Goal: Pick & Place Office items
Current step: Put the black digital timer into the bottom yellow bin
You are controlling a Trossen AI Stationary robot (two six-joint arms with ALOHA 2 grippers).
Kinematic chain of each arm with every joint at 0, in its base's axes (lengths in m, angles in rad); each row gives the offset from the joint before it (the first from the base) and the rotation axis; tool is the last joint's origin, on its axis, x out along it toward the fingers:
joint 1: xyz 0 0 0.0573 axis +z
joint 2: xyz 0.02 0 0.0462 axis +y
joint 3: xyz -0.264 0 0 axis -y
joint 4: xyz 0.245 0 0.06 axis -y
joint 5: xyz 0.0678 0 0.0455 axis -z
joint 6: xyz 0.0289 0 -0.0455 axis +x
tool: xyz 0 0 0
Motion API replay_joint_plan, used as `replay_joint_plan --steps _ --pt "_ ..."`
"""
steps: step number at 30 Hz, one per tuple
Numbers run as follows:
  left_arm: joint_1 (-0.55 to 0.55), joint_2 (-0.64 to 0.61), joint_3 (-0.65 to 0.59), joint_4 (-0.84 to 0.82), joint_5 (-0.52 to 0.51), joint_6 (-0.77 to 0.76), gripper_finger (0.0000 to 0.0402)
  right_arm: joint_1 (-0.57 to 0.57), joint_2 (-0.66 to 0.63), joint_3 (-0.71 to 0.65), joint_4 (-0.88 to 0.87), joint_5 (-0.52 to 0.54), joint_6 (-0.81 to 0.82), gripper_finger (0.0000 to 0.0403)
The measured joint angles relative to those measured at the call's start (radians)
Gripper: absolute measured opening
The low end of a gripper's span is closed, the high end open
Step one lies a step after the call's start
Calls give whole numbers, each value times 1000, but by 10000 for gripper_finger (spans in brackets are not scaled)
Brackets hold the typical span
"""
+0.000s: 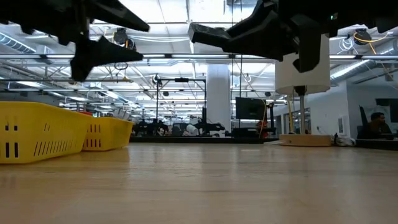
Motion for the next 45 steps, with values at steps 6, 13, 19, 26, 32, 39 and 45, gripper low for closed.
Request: replay_joint_plan --steps 6,13,19,26,32,39,45 --pt "67 120 46 136 135 56 237 5 0 0 15 1 -5 159" --pt "103 228 180 159 229 164 237 5 0 0 14 0 3 158" --pt "112 253 253 151 248 251 237 5 0 0 17 -2 13 158" --pt "132 253 257 153 248 239 237 5 0 0 12 -2 21 159" --pt "144 253 258 135 251 204 230 5 0 0 12 -3 25 159" --pt "144 253 258 130 274 202 152 5 0 0 13 -6 25 159" --pt "145 253 258 131 273 207 71 5 0 0 12 -7 46 159"
